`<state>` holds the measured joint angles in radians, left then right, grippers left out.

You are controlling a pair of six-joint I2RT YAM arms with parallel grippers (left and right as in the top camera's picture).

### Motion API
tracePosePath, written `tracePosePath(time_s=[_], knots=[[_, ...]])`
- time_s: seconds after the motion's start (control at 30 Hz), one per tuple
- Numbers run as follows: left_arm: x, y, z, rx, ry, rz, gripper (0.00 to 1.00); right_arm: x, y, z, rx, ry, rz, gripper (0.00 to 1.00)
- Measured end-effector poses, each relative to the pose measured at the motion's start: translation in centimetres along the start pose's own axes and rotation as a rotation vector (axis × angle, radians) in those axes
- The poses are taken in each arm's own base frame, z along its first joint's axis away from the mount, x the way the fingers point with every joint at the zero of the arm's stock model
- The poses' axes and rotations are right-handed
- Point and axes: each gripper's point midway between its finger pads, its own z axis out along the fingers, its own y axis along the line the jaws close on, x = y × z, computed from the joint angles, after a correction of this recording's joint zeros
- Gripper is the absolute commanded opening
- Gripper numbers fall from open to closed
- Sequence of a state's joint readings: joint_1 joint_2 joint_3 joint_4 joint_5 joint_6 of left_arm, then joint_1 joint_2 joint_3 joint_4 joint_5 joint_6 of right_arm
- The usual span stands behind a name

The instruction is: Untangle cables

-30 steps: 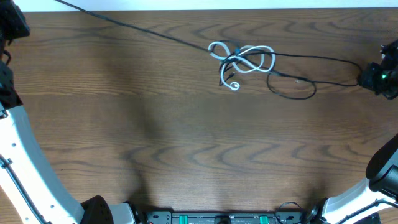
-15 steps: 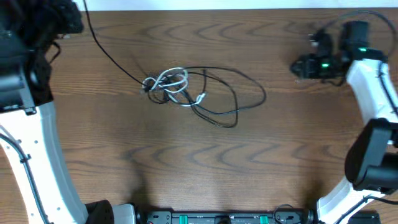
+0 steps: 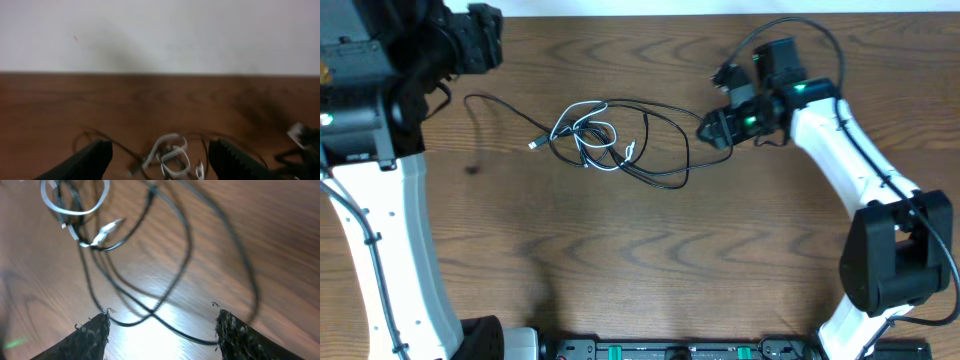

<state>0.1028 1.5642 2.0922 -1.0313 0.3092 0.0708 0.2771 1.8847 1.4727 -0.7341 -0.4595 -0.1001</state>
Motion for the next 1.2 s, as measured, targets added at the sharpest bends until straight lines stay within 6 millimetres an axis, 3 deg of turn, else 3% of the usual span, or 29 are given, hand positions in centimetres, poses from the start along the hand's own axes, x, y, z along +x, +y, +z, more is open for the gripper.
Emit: tracePosePath(time_s=[0.13,0.23,0.4,0.67,0.8,0.97,1.1,1.2], knots=[[1.5,-1.3,1.2,0.033,0.059,0.008,0.66,0.2,2.8,1.3,-0.006,0.023,-0.077,0.64],[3.5,-1.6,2.7,0.046,0.122,0.002,0.6,0.5,4.4,1.9,-0.015,0.041,-0.125,0.62],[8.7,-0.7,7.0,0.042,0.262,-0.027,0.53,0.8,6.7,2.8,-0.022,0.053,-0.189,0.61],[17.6,0.5,13.3,0.046,0.385,-0.078,0.53,0.2,6.9,2.8,-0.019,0.032,-0.205,0.58],[22.0,-0.6,14.8,0.082,0.452,-0.077,0.53,-0.7,7.4,2.5,-0.021,0.012,-0.216,0.58],[27.3,-1.3,15.9,0.113,0.517,-0.061,0.53,-2.4,10.1,1.8,-0.053,-0.027,-0.26,0.56],[28.5,-0.7,16.8,0.099,0.532,-0.004,0.53,-2.4,12.1,1.7,-0.079,-0.021,-0.291,0.56],[29.8,0.7,19.1,0.045,0.545,-0.006,0.53,-2.3,13.6,1.6,-0.095,-0.014,-0.315,0.56]])
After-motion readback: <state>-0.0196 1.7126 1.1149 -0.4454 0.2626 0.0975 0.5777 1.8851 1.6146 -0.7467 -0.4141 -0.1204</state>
